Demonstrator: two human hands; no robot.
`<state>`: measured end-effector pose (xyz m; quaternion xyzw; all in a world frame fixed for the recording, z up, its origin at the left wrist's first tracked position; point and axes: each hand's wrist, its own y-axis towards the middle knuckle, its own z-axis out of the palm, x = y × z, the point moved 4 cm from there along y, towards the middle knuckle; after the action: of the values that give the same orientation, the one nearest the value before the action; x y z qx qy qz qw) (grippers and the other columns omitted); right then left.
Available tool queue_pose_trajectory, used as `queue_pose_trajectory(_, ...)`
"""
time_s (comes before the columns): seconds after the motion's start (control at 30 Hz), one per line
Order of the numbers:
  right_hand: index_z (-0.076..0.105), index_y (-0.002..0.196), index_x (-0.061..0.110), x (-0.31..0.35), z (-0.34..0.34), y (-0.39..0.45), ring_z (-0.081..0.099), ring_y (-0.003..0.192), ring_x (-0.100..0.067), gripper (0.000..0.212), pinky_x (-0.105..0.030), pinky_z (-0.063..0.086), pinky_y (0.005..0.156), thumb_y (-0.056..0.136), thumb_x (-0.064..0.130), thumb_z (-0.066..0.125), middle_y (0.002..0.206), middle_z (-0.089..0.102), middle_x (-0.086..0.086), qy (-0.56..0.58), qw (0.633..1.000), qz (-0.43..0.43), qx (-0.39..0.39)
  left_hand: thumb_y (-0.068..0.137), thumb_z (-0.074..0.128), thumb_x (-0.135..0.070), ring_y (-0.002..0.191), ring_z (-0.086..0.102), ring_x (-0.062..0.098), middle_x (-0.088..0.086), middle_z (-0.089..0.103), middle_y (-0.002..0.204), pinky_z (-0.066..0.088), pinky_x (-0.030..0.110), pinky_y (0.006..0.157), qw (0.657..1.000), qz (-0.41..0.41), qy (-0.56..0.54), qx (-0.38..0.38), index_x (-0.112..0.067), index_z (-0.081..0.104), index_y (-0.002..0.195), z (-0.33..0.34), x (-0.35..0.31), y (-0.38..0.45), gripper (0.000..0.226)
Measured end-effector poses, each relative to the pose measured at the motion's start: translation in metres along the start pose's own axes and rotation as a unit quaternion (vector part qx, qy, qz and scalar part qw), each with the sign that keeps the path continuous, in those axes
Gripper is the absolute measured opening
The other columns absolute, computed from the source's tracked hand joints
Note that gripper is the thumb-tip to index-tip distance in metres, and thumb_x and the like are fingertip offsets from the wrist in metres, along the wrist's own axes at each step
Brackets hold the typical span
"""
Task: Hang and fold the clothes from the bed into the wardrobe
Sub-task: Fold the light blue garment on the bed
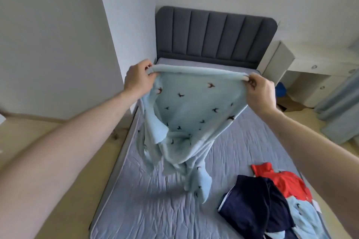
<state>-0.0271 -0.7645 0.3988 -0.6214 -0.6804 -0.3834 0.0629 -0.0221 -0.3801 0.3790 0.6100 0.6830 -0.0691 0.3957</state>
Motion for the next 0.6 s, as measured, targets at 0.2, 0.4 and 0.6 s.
queue_pose_trajectory(0.2, 0.039, 0.064, 0.011, 0.039, -0.053, 0.032, 0.027, 0.058, -0.015, 0.040, -0.036, 0.022, 0.055, 0.096, 0.029, 0.054, 0.058, 0.033, -0.002, 0.070, 0.995, -0.027, -0.068, 0.080, 0.068, -0.052, 0.062, 0.050, 0.027, 0.000, 0.055, 0.059, 0.041, 0.037, 0.058, 0.995, 0.099, 0.026, -0.007, -0.018, 0.056, 0.067, -0.084, -0.048, 0.015, 0.039)
queue_pose_trajectory(0.4, 0.053, 0.070, -0.006, 0.013, -0.010, -0.031, 0.033, 0.057, -0.013, 0.054, -0.031, 0.027, 0.054, 0.098, 0.039, 0.063, 0.060, 0.040, -0.004, 0.131, 0.986, 0.022, 0.100, 0.084, 0.075, -0.056, 0.049, 0.038, 0.011, -0.008, 0.052, 0.051, 0.032, 0.032, 0.051, 0.984, 0.090, 0.056, 0.141, -0.027, 0.054, 0.059, -0.058, -0.013, -0.068, 0.043)
queue_pose_trajectory(0.6, 0.045, 0.054, 0.016, -0.065, 0.092, -0.152, 0.029, 0.053, -0.009, 0.046, -0.030, 0.026, 0.053, 0.088, 0.028, 0.074, 0.053, 0.034, 0.010, 0.091, 0.919, 0.096, 0.371, 0.078, 0.062, -0.064, 0.052, 0.045, 0.016, -0.007, 0.047, 0.053, 0.047, 0.042, 0.053, 0.938, -0.001, 0.084, 0.336, -0.031, 0.049, 0.057, 0.061, 0.114, -0.190, 0.041)
